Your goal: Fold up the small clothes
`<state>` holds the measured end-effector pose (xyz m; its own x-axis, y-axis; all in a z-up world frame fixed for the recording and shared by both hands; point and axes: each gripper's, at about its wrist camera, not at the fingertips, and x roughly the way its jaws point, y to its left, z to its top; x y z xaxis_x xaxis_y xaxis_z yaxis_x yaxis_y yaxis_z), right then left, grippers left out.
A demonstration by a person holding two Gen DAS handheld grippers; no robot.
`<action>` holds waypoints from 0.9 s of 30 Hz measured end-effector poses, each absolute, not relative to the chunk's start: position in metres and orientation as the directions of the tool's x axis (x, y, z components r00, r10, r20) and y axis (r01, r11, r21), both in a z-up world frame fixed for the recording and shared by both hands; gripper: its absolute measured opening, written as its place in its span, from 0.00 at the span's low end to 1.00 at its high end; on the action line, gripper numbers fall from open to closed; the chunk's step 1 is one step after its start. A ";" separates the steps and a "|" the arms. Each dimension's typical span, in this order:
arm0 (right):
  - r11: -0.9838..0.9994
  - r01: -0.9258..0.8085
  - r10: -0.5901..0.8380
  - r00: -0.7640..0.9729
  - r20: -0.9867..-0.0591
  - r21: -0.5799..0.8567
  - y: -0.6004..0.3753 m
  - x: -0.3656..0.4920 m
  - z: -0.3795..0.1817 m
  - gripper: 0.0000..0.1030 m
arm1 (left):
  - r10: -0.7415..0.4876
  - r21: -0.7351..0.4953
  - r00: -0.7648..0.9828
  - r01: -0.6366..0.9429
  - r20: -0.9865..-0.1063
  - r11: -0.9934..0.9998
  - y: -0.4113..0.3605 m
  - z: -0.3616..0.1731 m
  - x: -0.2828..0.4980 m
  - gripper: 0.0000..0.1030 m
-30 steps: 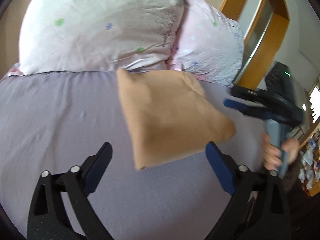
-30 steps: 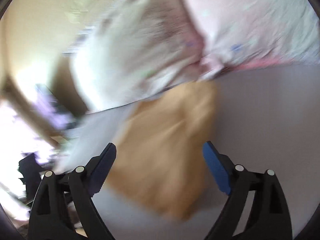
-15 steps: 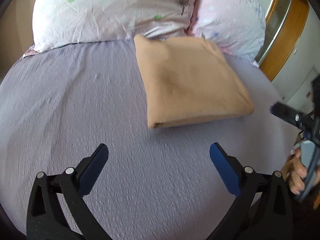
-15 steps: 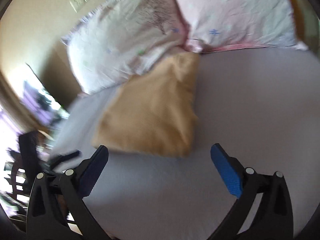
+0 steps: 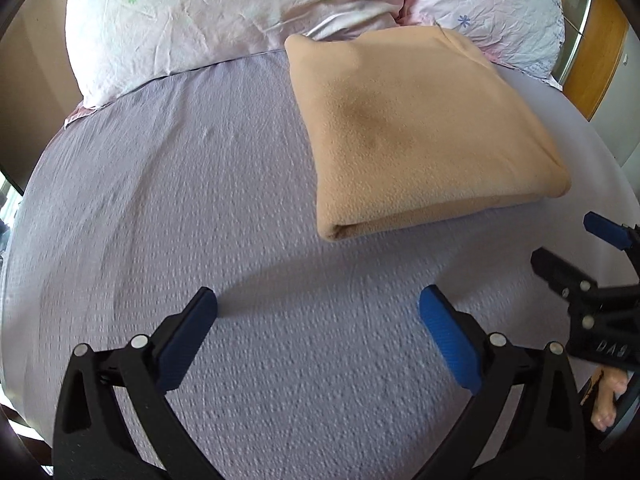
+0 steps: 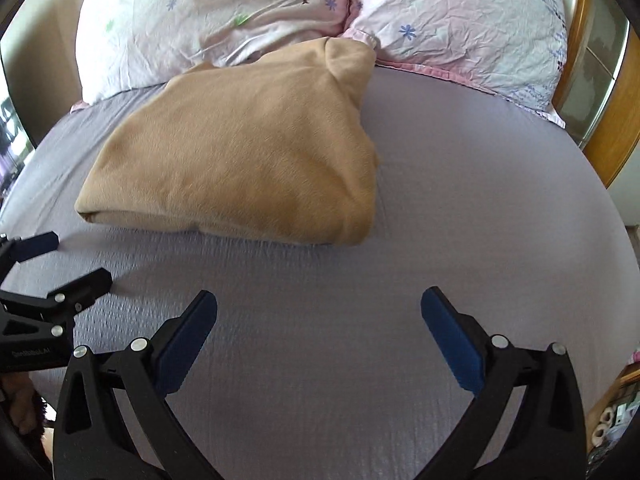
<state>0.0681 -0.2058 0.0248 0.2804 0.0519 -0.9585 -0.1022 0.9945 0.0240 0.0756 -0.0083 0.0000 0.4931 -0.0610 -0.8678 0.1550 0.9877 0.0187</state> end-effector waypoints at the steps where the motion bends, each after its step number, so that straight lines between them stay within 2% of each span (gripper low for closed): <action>1: 0.994 -0.102 0.053 0.277 -0.959 0.026 -0.205 0.065 0.026 0.99 | -0.061 0.018 0.493 0.154 -0.868 0.988 -0.009 0.000 0.076 0.98; 27: 0.996 -0.073 0.063 0.244 -0.968 0.047 -0.205 0.063 0.024 0.99 | -0.060 0.015 0.486 0.147 -0.872 0.989 -0.009 0.001 0.076 0.98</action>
<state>0.0634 -0.2052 0.0240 0.2437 0.0631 -0.9678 -0.0726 0.9963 0.0466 0.0763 -0.0093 0.0007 0.4862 -0.0596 -0.8718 0.1473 0.9890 0.0146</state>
